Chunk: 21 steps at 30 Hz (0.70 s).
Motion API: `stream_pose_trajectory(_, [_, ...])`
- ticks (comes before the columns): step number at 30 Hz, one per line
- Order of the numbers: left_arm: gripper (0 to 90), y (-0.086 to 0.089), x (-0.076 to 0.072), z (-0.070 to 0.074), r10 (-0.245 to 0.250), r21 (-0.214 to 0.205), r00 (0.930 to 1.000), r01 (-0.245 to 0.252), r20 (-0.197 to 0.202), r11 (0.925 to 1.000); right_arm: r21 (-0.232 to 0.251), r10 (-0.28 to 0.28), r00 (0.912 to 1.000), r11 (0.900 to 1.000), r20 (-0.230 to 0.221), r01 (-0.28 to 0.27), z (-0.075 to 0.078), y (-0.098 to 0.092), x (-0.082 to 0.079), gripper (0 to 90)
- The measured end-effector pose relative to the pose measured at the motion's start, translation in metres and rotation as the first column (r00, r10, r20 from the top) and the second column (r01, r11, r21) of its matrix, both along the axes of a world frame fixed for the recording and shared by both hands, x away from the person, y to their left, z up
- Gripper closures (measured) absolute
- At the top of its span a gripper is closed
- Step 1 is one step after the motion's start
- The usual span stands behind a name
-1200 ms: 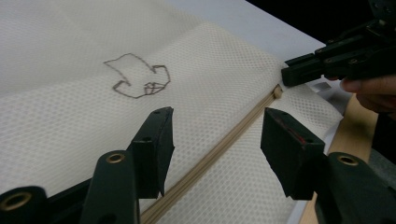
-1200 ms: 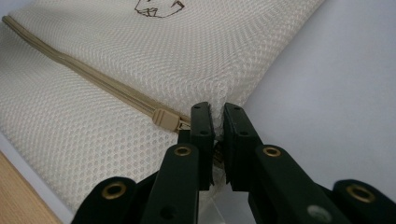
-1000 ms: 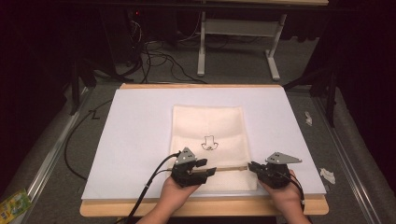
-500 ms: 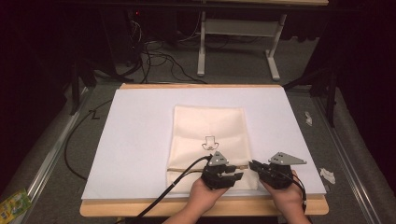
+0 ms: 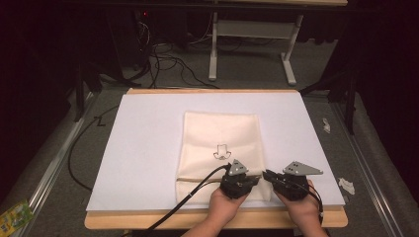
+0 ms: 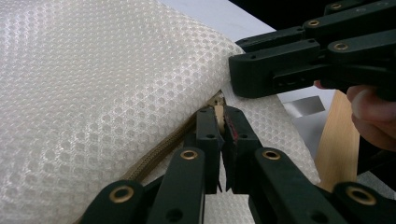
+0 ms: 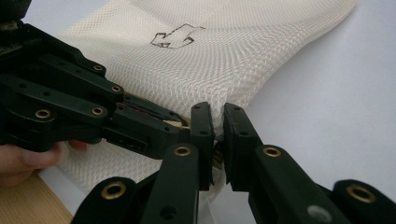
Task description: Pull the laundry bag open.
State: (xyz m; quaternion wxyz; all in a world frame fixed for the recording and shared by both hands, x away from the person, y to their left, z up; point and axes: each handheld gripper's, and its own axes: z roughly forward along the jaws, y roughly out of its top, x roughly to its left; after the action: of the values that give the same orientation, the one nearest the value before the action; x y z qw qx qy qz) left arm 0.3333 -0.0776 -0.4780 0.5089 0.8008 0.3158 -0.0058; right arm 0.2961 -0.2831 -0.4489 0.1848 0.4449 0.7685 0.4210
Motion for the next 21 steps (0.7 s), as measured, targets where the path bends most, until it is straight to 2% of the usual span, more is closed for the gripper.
stream_pose_trajectory(6, [87.0,0.0018,-0.0014,0.0006,0.007,0.018,1.0,-0.007,0.001,0.9998,-0.016,0.002,1.0,0.9999,0.002,-0.002,-0.0012,0.0013,0.0007,84.8])
stream_pose_trajectory(8, [87.0,0.003,-0.0011,0.0012,0.014,0.013,0.9997,-0.013,-0.021,0.9998,-0.02,0.004,1.0,0.9998,0.001,-0.003,-0.001,0.002,0.0004,84.8])
stream_pose_trajectory(10, [86.9,0.0031,-0.0015,0.0017,0.016,0.012,0.9995,-0.016,-0.026,0.9998,-0.017,0.002,1.0,0.9998,-0.001,-0.002,-0.0008,0.0028,-0.0001,84.8])
stream_pose_trajectory(17, [87.0,0.0046,-0.0021,0.0028,0.012,0.027,0.9998,-0.012,-0.017,0.9996,-0.021,0.006,1.0,0.9998,-0.002,-0.006,-0.0009,0.004,-0.0002,84.9])
stream_pose_trajectory(18, [87.0,0.0053,-0.0014,0.003,0.011,0.021,0.9995,-0.01,-0.031,0.9997,-0.021,0.005,1.0,0.9998,-0.002,-0.005,-0.0005,0.004,-0.0004,84.9])
stream_pose_trajectory(21, [87.0,0.0058,-0.0009,0.0033,0.011,0.019,0.9992,-0.01,-0.038,0.9998,-0.02,0.008,1.0,0.9998,-0.001,-0.008,-0.0004,0.0041,-0.0003,84.9])
